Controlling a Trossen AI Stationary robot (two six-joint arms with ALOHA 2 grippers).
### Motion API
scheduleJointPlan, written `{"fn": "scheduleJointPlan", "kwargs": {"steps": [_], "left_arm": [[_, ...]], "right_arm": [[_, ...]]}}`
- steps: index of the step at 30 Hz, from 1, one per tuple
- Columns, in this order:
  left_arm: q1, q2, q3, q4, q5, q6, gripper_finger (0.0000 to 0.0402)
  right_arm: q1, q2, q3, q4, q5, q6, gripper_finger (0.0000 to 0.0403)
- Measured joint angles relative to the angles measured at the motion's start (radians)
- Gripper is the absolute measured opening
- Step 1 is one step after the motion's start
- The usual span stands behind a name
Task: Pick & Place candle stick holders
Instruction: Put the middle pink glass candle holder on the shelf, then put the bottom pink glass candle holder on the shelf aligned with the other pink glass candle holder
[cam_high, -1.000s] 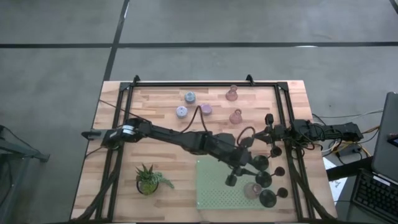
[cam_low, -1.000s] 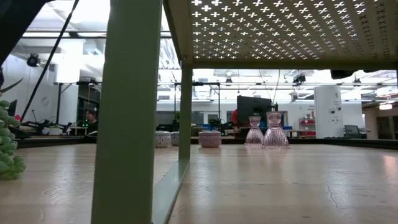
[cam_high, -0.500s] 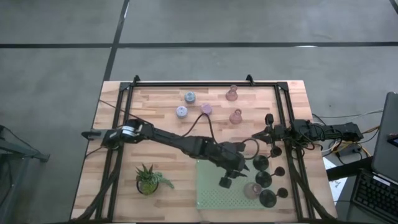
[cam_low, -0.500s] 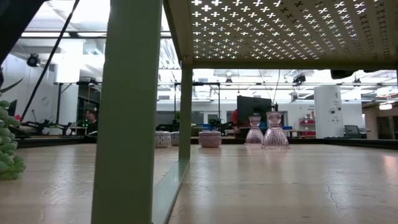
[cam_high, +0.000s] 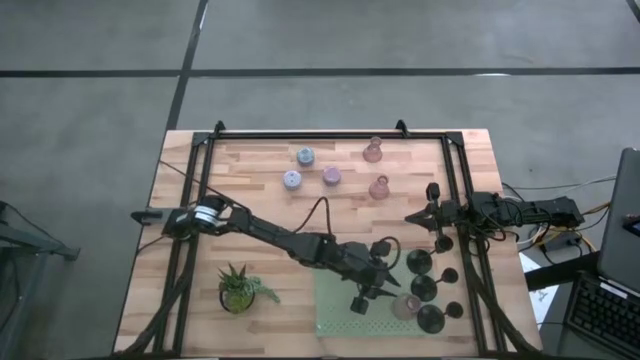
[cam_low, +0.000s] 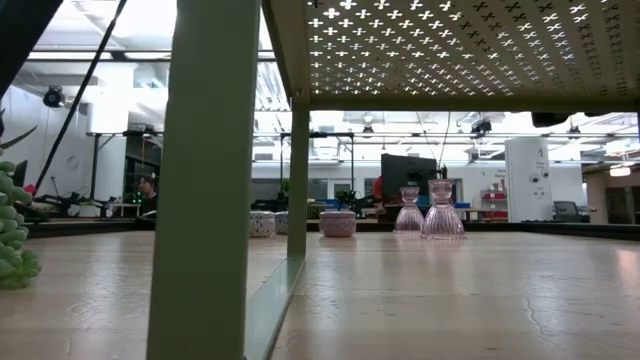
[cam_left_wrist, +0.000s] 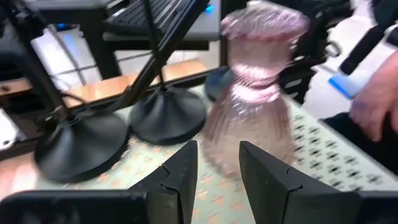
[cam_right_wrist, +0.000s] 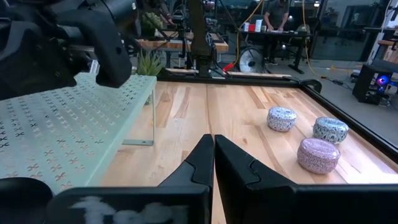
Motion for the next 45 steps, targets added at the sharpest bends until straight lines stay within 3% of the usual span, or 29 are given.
{"fn": "scheduleJointPlan", "kwargs": {"steps": [13, 24, 35, 40, 45], "left_arm": [[-0.005, 0.076, 0.03, 0.063, 0.029, -0.063, 0.0122], [-0.004, 0.068, 0.026, 0.069, 0.018, -0.073, 0.0122], [0.007, -0.029, 0.019, -0.098, 0.019, -0.036, 0.0122], [0.025, -0.118, -0.064, -0.094, 0.019, -0.025, 0.0122], [0.051, -0.251, -0.254, 0.04, 0.019, -0.042, 0.0122]], "right_arm": [[0.0, 0.0, 0.0, 0.001, 0.0, 0.0, 0.0008], [0.0, 0.001, 0.0, 0.0, 0.001, 0.0, 0.0008], [0.0, 0.001, 0.0, 0.0, -0.001, 0.0, 0.0008], [0.0, 0.0, 0.0, 0.004, 0.0, 0.0, 0.0008], [0.0, 0.0, 0.0, 0.005, 0.0, 0.0, 0.0008]]}}
